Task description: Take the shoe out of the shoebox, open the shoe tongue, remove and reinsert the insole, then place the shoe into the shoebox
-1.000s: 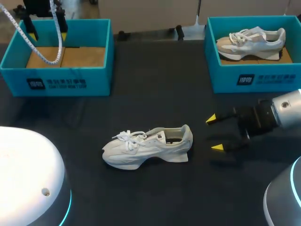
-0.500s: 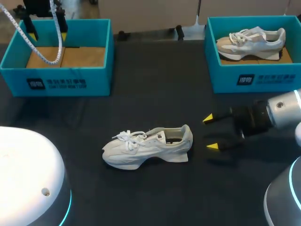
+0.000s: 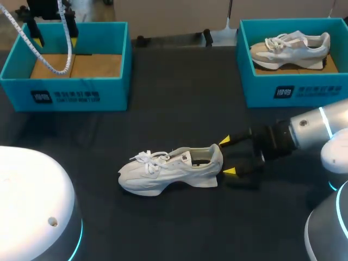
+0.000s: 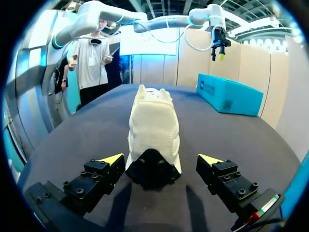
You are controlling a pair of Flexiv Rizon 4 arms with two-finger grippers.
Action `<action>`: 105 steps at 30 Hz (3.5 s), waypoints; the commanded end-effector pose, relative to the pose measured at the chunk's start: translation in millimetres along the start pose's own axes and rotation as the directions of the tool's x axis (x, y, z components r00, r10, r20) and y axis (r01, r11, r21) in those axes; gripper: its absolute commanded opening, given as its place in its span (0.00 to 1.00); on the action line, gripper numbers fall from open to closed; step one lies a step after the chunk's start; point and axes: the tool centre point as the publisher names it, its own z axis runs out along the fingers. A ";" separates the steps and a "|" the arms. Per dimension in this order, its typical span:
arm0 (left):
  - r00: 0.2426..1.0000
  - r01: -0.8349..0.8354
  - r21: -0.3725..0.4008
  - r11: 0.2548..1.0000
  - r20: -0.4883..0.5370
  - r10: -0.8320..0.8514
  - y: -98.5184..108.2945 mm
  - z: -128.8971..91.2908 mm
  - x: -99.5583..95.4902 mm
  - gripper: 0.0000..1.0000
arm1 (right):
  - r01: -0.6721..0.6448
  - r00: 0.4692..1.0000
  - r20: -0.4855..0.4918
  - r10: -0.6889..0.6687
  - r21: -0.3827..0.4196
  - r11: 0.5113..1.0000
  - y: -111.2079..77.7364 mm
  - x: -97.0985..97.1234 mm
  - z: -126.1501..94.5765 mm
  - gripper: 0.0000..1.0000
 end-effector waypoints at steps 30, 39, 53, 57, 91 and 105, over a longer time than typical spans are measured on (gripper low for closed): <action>1.000 0.000 -0.001 1.000 0.000 0.000 -0.3 0.0 -0.1 1.00 | -0.004 0.998 -0.056 0.005 0.003 1.000 12.2 3.1 71.8 1.00; 1.000 0.000 -0.001 1.000 0.000 0.000 -0.3 0.0 -0.1 1.00 | -0.020 0.997 -0.068 0.021 0.021 1.000 7.3 9.2 73.7 0.77; 1.000 0.000 -0.001 1.000 0.000 0.000 -0.3 0.0 -0.1 1.00 | -0.024 0.999 -0.041 0.025 0.035 0.999 6.8 13.4 66.2 0.00; 1.000 0.000 -0.001 1.000 0.000 0.000 -0.3 0.0 -0.1 1.00 | -0.027 1.000 -0.002 0.027 0.050 0.998 8.8 12.7 56.5 0.00; 1.000 0.000 -0.001 1.000 0.000 0.000 -0.3 0.0 -0.1 1.00 | -0.049 0.998 0.026 0.048 0.050 0.998 -6.3 12.2 47.2 0.00; 0.979 0.189 -0.019 0.982 0.082 -0.187 44.4 1.5 34.0 1.00 | -0.049 0.998 0.026 0.048 0.050 0.998 -6.3 12.2 47.2 0.00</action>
